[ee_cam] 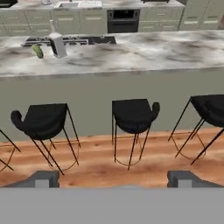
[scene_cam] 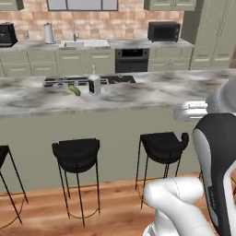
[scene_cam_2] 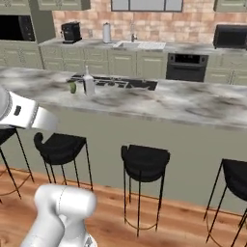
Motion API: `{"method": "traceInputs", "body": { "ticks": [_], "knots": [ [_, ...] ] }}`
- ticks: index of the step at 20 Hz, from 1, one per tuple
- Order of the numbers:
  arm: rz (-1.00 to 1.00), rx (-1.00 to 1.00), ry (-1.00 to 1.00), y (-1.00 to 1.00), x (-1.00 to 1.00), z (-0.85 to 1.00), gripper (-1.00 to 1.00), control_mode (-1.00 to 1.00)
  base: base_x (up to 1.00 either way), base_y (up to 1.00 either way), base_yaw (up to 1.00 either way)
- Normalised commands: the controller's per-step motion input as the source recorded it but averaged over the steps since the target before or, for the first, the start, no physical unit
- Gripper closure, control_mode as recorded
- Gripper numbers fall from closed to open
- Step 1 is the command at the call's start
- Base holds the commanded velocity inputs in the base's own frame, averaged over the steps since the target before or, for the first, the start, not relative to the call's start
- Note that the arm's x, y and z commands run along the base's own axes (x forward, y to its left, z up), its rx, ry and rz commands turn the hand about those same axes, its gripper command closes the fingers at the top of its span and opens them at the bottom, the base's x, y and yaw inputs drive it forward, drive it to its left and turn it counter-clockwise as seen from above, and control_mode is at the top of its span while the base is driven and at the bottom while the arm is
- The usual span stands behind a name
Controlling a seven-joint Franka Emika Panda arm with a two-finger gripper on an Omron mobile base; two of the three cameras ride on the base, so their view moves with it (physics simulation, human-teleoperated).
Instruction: Place the liquors on the top shelf of the fridge to keep them out of children's reach, and place the cucumber on lower shelves for easy access.
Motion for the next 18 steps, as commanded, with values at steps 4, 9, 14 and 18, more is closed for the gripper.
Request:
{"method": "traceInputs", "body": {
  "ticks": [4,9,14,18],
  "knots": [
    [0.00,0.00,0.00,0.00,0.00,0.00,-1.00,1.00,0.94,0.89,0.07],
    [0.00,0.00,0.00,0.00,0.00,0.00,-1.00,1.00,0.95,0.65,0.00],
    [0.00,0.00,0.00,0.00,0.00,0.00,-1.00,1.00,0.92,0.16,0.00],
    [0.00,0.00,0.00,0.00,0.00,0.00,-1.00,1.00,0.86,0.00,0.00]
  ]
}}
